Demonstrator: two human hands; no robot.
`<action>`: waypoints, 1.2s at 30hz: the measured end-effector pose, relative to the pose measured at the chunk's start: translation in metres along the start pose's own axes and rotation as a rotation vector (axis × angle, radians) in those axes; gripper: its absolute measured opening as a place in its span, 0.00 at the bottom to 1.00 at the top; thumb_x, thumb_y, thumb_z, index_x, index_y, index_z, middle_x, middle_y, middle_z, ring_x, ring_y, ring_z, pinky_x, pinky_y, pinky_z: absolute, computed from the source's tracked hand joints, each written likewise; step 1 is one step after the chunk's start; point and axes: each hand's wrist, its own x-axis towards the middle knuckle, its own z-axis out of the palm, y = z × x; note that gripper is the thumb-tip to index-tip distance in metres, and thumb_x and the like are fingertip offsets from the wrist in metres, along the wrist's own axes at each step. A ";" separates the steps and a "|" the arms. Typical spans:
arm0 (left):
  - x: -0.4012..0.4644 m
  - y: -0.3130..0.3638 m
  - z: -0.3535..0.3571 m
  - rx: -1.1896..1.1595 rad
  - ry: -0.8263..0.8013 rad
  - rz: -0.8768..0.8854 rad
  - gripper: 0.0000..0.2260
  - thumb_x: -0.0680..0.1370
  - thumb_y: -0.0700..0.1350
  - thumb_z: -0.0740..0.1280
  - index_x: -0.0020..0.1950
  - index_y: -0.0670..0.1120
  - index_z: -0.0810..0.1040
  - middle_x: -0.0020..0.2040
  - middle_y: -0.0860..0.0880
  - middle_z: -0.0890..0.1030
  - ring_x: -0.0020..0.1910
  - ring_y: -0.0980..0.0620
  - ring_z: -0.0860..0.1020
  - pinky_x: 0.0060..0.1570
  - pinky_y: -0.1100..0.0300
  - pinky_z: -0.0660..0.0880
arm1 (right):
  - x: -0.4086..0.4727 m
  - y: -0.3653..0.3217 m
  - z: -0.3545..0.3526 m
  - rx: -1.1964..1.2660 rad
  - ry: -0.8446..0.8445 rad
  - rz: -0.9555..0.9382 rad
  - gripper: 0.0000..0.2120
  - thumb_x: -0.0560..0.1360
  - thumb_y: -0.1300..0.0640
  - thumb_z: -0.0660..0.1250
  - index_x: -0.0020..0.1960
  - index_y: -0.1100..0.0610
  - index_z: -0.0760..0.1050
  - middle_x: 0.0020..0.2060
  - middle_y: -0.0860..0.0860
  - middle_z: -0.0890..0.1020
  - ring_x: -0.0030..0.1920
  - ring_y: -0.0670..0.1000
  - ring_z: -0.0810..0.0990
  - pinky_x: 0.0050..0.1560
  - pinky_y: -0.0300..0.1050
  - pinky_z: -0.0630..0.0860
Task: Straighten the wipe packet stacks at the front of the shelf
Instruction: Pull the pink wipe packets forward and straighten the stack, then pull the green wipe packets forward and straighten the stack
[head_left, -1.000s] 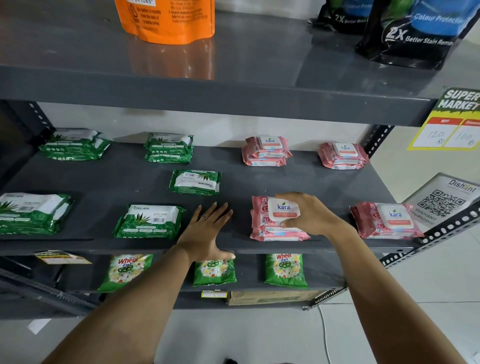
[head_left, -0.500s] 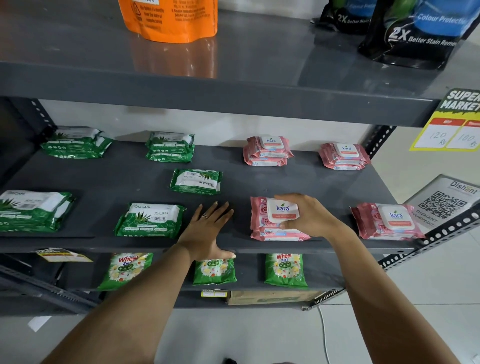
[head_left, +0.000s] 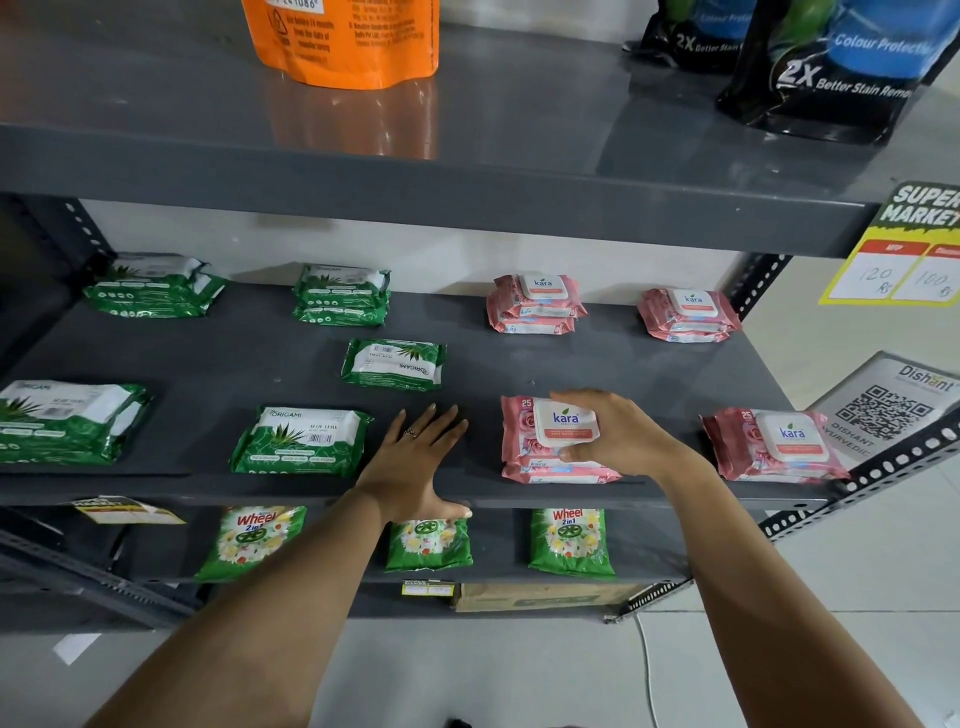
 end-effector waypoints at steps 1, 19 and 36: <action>0.000 0.000 0.000 -0.005 0.002 0.001 0.53 0.63 0.78 0.56 0.80 0.50 0.48 0.81 0.52 0.46 0.79 0.49 0.43 0.75 0.43 0.39 | 0.000 0.001 -0.001 0.017 -0.011 -0.001 0.36 0.68 0.56 0.76 0.72 0.49 0.64 0.72 0.48 0.68 0.71 0.51 0.66 0.68 0.44 0.62; 0.001 -0.013 -0.042 -0.088 -0.249 0.065 0.53 0.66 0.78 0.62 0.80 0.48 0.49 0.81 0.49 0.48 0.78 0.53 0.42 0.74 0.47 0.33 | 0.022 -0.038 -0.025 0.208 0.188 -0.018 0.17 0.75 0.53 0.68 0.63 0.51 0.76 0.65 0.46 0.75 0.63 0.45 0.72 0.58 0.36 0.67; -0.152 -0.202 -0.065 -0.284 -0.319 -0.377 0.67 0.56 0.77 0.71 0.78 0.51 0.35 0.77 0.57 0.32 0.76 0.51 0.35 0.75 0.48 0.41 | 0.180 -0.149 0.087 -0.237 -0.112 0.016 0.48 0.65 0.44 0.75 0.76 0.56 0.53 0.77 0.55 0.55 0.77 0.59 0.46 0.74 0.60 0.55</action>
